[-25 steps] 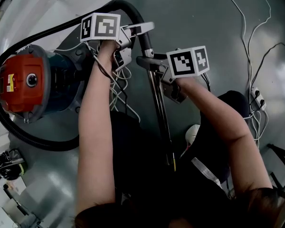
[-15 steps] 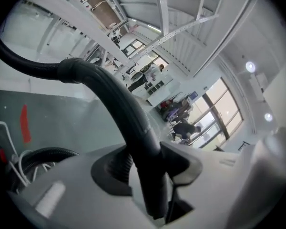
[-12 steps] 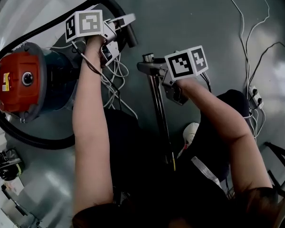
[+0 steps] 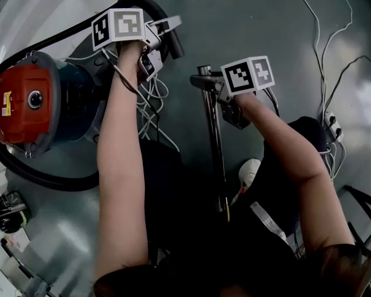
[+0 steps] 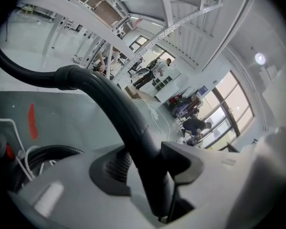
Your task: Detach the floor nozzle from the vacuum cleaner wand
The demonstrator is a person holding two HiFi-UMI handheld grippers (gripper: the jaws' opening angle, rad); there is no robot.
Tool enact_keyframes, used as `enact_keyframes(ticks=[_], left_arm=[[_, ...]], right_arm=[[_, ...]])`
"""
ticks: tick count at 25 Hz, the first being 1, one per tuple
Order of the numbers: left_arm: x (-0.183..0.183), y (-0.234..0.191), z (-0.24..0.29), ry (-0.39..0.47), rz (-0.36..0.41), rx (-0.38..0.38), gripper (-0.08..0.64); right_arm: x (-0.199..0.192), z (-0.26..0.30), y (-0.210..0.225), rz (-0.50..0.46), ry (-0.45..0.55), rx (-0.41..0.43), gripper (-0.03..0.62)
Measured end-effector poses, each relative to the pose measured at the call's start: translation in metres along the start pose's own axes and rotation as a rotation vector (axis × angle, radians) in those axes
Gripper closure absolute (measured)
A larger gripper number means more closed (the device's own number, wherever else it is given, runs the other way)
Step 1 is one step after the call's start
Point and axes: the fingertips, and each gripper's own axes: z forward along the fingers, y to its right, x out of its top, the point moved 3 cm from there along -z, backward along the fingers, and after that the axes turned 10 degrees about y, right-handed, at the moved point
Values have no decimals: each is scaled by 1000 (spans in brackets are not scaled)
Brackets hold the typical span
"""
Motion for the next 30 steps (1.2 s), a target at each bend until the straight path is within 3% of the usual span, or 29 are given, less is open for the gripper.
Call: enact_keyframes(ticks=[14, 18, 23, 30], left_arm=[[-78, -35, 32, -249, 34, 160, 365], [-88, -50, 39, -292, -9, 185, 365], [-102, -77, 38, -322, -132, 231, 363], [-115, -78, 40, -386, -97, 247, 353]], right_arm=[[-29, 27, 66, 98, -64, -129, 437], [-41, 33, 91, 124, -114, -198, 439], [-54, 43, 103, 147, -155, -226, 439], [-61, 58, 112, 112, -183, -267, 436]])
